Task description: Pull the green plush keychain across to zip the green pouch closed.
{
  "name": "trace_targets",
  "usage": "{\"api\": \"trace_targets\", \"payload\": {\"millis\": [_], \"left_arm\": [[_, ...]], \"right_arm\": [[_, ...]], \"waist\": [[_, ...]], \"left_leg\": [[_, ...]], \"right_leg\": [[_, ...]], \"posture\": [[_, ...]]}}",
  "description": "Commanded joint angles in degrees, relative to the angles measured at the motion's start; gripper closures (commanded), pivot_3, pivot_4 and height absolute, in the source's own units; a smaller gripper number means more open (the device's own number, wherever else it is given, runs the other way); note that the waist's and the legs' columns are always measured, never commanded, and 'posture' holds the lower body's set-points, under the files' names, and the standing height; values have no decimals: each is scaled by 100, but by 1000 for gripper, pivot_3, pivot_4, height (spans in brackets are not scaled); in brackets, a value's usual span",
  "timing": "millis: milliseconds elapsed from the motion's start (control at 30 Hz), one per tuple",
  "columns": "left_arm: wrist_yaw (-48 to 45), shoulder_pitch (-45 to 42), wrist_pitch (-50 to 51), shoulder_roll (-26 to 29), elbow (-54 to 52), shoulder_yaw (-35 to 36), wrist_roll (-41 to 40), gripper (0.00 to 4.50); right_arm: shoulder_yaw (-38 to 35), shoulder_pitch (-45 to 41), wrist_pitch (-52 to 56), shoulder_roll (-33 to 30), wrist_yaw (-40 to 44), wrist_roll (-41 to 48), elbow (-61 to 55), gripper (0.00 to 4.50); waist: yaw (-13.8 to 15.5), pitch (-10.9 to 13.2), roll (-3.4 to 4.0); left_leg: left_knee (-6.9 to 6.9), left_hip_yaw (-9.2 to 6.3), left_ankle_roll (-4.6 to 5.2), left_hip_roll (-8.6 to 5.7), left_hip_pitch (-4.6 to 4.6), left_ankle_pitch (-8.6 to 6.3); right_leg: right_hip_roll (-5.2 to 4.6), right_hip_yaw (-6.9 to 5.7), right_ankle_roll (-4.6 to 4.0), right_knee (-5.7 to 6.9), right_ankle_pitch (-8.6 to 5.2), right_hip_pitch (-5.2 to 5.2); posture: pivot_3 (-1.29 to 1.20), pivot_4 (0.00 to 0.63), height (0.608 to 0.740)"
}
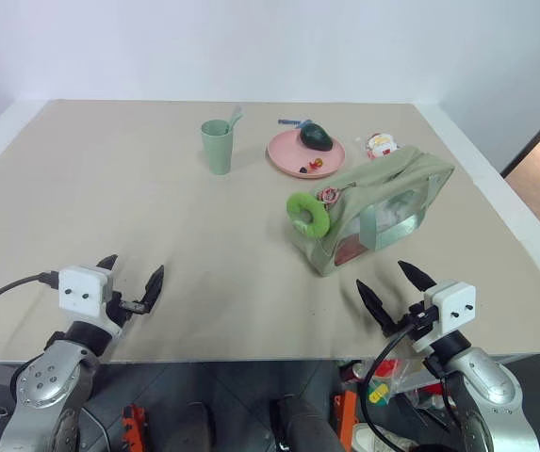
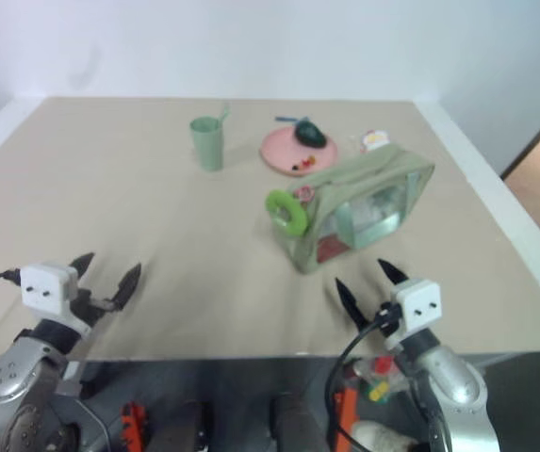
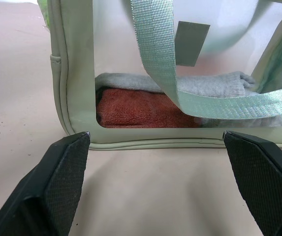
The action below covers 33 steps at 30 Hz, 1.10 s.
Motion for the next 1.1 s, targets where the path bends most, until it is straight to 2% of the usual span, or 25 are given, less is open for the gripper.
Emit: {"api": "trace_targets", "payload": {"millis": [33, 133, 200, 467, 667, 767, 867, 933, 1000, 1100], "left_arm": [[-111, 3, -104, 53, -57, 43, -17, 0], [-400, 42, -53, 74, -64, -48, -288, 0], [-820, 71, -29, 234, -185, -99, -553, 0], [-2255, -97, 72, 1238, -173, -415, -1034, 0], [-2498, -338, 234, 1436, -167, -582, -1164, 0], [-2590, -401, 343, 1502, -320, -681, -1230, 0], [-2920, -523, 535, 1821, -596, -863, -1368, 0], [-3084, -793, 804, 2036, -743, -951, -1643, 0], [-3188, -1139, 1127, 2173, -812, -1031, -1997, 0], [-3312, -1528, 1435, 2294, -776, -1201, -2212, 0]], "right_arm": [[-139, -100, -115, -66, 44, 125, -30, 21], [-117, -150, 2, -112, 141, 254, -63, 21], [-89, -144, 137, -307, 506, 516, -134, 21], [141, -506, 575, -1540, 2181, 1274, -233, 21], [92, -707, 800, -1591, 2177, 1450, -420, 21], [-82, -904, 873, -1852, 2180, 1352, -473, 21], [-446, -1488, 1331, -2455, 2320, 1628, -337, 21], [-511, -2327, 1508, -3048, 2613, 1647, 104, 21], [-300, -3276, 1349, -3455, 2937, 1406, 739, 21], [360, -4431, 568, -3468, 3396, 748, 1751, 21]], "waist": [[0, 0, 0], [-2, 0, 0], [-2, 0, 0], [-1, 0, 2], [1, 0, 2], [0, 1, 3], [-2, 4, 5], [-4, 10, 14], [-5, 18, 23], [-8, 15, 17]], "left_leg": [[0, 0, 0, 0, 0, 0], [4, 2, 0, 0, 1, 0], [5, 2, 0, -1, 2, 0], [3, 3, 1, 0, 5, 0], [3, -1, 1, 0, 6, 0], [3, 3, 1, -1, 5, 0], [7, 6, 1, -2, 4, 0], [14, 9, 1, -3, 3, 1], [21, 8, 2, -6, 11, 2], [14, 2, 6, -5, 26, 3]], "right_leg": [[0, 0, 0, 0, 0, 0], [0, 2, 0, 0, 0, 1], [-1, 3, 1, 0, 1, 2], [1, 2, 0, 0, 0, 2], [0, -4, 0, 0, 0, 6], [-1, -2, 2, 0, 0, 6], [-2, 2, 3, 0, 1, 4], [-2, 6, 7, 1, 4, 2], [-1, 6, 10, 1, 6, 7], [3, 0, 10, 0, 6, 16]], "posture": [[0, 150, 740], [0, 150, 740], [0, 150, 740], [0, 150, 740], [0, 150, 740], [0, 150, 740], [0, 150, 740], [0, 150, 740], [0, 150, 740], [0, 150, 740]]}}
